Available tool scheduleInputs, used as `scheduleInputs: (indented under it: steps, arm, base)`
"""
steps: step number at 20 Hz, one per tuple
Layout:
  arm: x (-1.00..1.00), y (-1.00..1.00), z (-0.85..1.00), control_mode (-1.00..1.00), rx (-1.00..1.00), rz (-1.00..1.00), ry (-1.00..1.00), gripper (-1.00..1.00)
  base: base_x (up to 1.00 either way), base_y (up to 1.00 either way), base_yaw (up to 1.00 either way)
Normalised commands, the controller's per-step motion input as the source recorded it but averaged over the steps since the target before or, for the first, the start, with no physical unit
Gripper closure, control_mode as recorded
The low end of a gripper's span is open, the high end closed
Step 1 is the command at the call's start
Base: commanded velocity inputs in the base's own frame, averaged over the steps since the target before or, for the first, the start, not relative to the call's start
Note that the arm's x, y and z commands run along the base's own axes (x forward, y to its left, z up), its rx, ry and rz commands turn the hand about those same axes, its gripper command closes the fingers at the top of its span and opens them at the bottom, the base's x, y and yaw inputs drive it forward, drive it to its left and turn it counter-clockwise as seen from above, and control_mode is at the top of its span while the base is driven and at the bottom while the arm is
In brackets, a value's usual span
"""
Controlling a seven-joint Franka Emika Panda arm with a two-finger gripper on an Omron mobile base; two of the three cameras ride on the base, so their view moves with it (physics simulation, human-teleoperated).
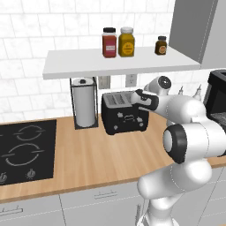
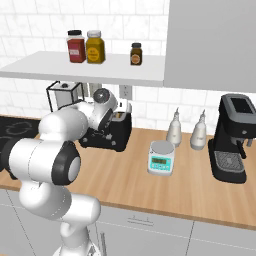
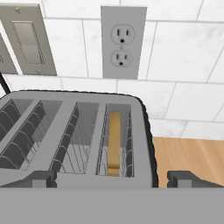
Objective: Start the toaster. Once the lever pops up, take the bread to the plate on the dining counter.
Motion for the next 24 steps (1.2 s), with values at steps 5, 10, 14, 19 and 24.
scheduleInputs:
  steps: [5,10,14,19,24]
  arm:
    - [0.0,0.0,0.0,-1.0,0.0,0.0,0.0,-1.0]
    - [0.0,0.0,0.0,-1.0,0.0,0.0,0.0,-1.0]
    - [0.0,0.0,0.0,-1.0,0.0,0.0,0.0,-1.0]
    - [0.0,0.0,0.0,-1.0,0.0,0.0,0.0,-1.0]
    - [0.0,0.0,0.0,-1.0,0.0,0.0,0.0,-1.0]
  base:
    - [0.0,0.0,0.0]
    - [0.0,0.0,0.0]
    - [0.0,0.0,0.0]
    - [0.0,0.0,0.0]
    - [0.0,0.0,0.0]
